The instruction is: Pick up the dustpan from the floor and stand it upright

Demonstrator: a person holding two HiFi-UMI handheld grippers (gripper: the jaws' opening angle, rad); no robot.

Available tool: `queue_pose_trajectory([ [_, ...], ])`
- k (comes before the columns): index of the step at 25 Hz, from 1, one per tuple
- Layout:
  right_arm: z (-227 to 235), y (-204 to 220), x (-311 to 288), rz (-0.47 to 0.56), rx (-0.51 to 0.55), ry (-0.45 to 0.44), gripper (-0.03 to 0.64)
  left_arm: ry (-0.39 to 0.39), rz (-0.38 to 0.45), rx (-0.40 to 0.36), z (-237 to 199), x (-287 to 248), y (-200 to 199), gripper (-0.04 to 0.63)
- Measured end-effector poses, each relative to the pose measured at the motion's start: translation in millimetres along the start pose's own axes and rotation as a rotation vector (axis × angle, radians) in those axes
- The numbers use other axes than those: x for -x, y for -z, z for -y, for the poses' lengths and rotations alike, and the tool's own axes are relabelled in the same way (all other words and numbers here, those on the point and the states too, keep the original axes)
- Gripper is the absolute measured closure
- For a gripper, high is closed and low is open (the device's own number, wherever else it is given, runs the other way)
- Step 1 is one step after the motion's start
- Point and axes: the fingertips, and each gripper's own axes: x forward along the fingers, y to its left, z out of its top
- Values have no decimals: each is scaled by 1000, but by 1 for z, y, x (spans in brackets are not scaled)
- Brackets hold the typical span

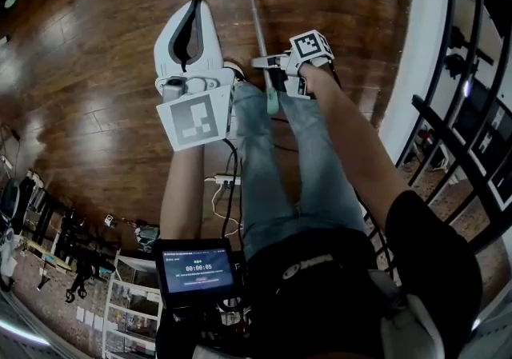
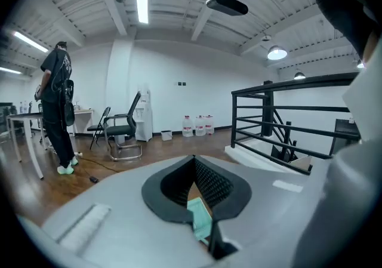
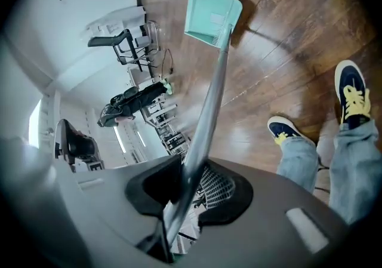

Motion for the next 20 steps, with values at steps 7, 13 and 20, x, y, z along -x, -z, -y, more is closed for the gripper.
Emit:
queue_pose_trajectory([
  [7, -28, 25, 6, -25, -117, -6, 500, 11, 57, -35, 3, -5, -51, 575],
  [13, -60, 50, 7, 6, -285, -88, 486, 25, 63, -37, 9, -1, -72, 575],
  [20, -67, 90, -4, 10, -382, -186, 485, 49, 67, -44, 13, -5, -95, 576],
])
